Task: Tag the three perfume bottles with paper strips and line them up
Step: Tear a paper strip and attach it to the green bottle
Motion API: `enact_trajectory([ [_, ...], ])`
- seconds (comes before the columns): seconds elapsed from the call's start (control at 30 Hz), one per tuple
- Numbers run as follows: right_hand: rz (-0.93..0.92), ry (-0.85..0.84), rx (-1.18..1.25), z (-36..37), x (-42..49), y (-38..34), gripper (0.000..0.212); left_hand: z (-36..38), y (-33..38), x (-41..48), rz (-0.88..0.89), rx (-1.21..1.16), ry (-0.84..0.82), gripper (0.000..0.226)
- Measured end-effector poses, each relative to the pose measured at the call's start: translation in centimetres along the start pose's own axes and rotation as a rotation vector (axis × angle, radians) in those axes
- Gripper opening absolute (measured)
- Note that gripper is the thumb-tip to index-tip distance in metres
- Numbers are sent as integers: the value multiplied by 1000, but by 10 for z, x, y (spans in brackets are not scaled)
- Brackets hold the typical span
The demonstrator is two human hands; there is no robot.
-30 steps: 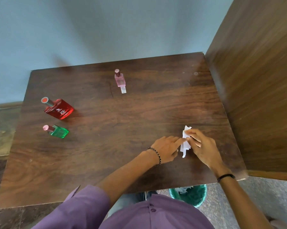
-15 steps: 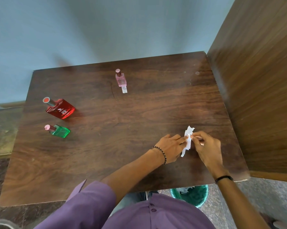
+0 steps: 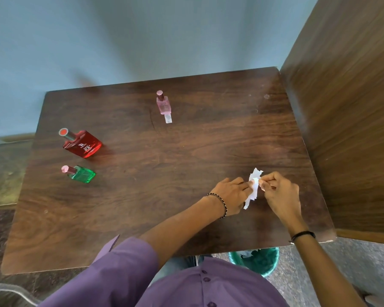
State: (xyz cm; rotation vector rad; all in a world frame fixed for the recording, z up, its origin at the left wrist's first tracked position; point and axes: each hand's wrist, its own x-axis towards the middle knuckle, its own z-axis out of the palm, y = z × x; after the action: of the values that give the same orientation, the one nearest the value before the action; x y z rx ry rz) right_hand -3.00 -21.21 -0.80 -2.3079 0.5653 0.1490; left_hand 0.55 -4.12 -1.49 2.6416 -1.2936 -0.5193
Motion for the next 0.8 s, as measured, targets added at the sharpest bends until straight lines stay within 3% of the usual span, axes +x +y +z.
enact_trajectory([
  [0.2, 147, 68, 425, -8, -3, 3, 5, 4, -2, 2, -4, 5, -11, 46],
  [0.3, 135, 77, 405, -8, -6, 1, 7, 5, -6, 3, -7, -50, -8, 46],
  [0.4, 76, 39, 372, -6, -13, -14, 8, 2, -13, -1, -77, -344, 120, 42],
  [0.5, -17, -25, 391, 3, -18, -31, 8, -5, -18, -13, -433, -831, 321, 28],
  [0.6, -109, -62, 321, 19, -20, -47, 10, -21, -27, -24, -747, -1446, 318, 26],
  [0.67, -193, -93, 275, 33, -21, -60, 12, -25, -39, -34, -796, -1614, 330, 25],
  [0.8, -349, -154, 214, 61, -19, -86, 13, -24, -64, -64, -889, -1689, 441, 15],
])
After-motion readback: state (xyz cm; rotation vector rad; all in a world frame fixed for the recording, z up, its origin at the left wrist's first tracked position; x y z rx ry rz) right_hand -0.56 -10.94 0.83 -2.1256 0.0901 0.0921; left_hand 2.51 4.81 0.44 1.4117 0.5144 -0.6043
